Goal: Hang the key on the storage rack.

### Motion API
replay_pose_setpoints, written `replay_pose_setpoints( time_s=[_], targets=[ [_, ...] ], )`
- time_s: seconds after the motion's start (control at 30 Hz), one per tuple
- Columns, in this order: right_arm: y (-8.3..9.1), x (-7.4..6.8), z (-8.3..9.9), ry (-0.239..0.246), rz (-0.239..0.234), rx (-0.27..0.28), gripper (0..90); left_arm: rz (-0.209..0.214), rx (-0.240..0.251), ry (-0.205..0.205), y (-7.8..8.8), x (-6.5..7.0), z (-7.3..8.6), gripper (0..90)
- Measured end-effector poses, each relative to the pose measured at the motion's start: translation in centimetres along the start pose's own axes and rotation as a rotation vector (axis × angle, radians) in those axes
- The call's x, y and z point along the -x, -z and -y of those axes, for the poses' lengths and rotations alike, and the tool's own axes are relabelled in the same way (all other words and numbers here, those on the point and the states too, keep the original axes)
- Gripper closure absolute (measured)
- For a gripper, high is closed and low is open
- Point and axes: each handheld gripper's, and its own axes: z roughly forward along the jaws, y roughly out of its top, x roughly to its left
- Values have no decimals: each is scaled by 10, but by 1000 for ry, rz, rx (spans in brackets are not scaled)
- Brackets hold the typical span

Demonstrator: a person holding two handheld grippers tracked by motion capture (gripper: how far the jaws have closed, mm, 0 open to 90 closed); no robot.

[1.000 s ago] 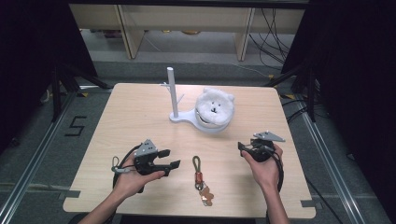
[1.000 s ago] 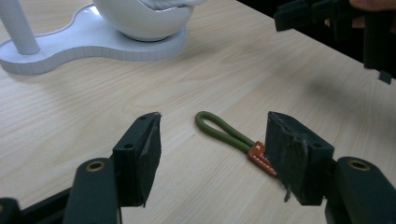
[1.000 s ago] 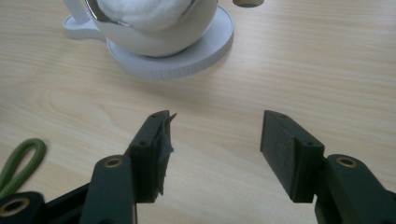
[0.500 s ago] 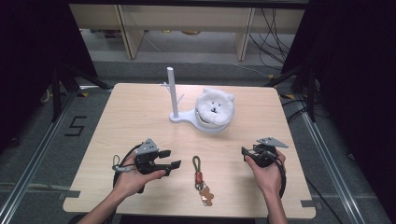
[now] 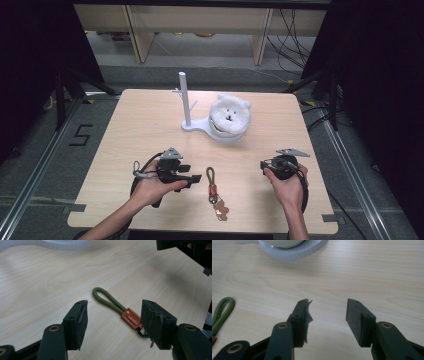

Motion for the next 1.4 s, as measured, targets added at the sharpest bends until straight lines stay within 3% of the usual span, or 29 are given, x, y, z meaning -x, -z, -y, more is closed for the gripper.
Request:
replay_pose_setpoints(
  time_s=[0.1,0.17,0.2,0.27,0.33,0.4,0.57,0.6,0.67,0.7,0.73,0.77,0.87,0.9,1.03,1.07,1.1,1.13,1.17,1.2,1.23,1.3,1.33,1.4],
  targets=[
    [-3,-2,0,13,-18,-6,536,-4,-53,-5,-6,3,-2,379],
    [-2,-4,0,19,-12,-22,532,-9,-66,21,-14,6,-2,379],
    [-2,-5,0,13,-8,-16,531,0,-102,9,-17,5,-2,379],
    [-3,-5,0,16,-7,-22,526,-1,-116,24,-24,8,-2,379],
    [-3,-6,-1,12,-9,-31,522,-1,-155,18,-29,11,-1,378],
    [-3,-5,-1,18,-10,-35,516,3,-203,-15,-33,12,-1,375],
    [-4,-5,0,19,-21,-35,509,-12,-215,-9,-43,18,-3,369],
    [-4,-5,1,19,-27,-38,508,-18,-242,-37,-42,17,-5,369],
    [-2,-7,1,0,-17,-59,506,-25,-231,-12,-46,21,-5,369],
    [-4,-6,1,7,-34,-55,505,-17,-265,-46,-46,19,-6,369],
    [-6,-4,1,35,-42,-33,504,-16,-267,-40,-48,20,-6,369],
    [-6,-5,1,21,-34,-29,504,-22,-274,-43,-48,20,-6,369],
    [-6,-5,1,28,-15,-33,504,-21,-280,-45,-52,21,-6,370],
    [-5,-6,1,18,-34,-35,504,-25,-280,-45,-53,21,-6,370],
    [-7,-6,2,10,-33,-37,503,-34,-280,-43,-55,22,-7,369],
    [-7,-4,2,33,-15,-42,502,-36,-284,-51,-56,22,-7,369],
    [-6,-8,2,3,-21,-44,502,-40,-286,-55,-57,23,-8,369],
    [-6,-8,2,3,-21,-44,502,-45,-290,-57,-57,23,-8,369],
    [-6,-6,2,29,-14,-49,502,-46,-262,-25,-60,26,-7,368],
    [-7,-4,3,52,-13,-49,501,-48,-293,-57,-59,24,-8,368],
    [-7,-6,2,33,-36,-40,501,-54,-291,-58,-59,25,-8,367],
    [-7,-7,2,26,-32,-39,500,-58,-296,-63,-60,26,-8,367],
    [-7,-7,2,28,-17,-47,500,-63,-272,-33,-62,28,-7,367],
    [-7,-6,2,32,-14,-50,500,-65,-305,-64,-62,28,-8,366]
  ],
)
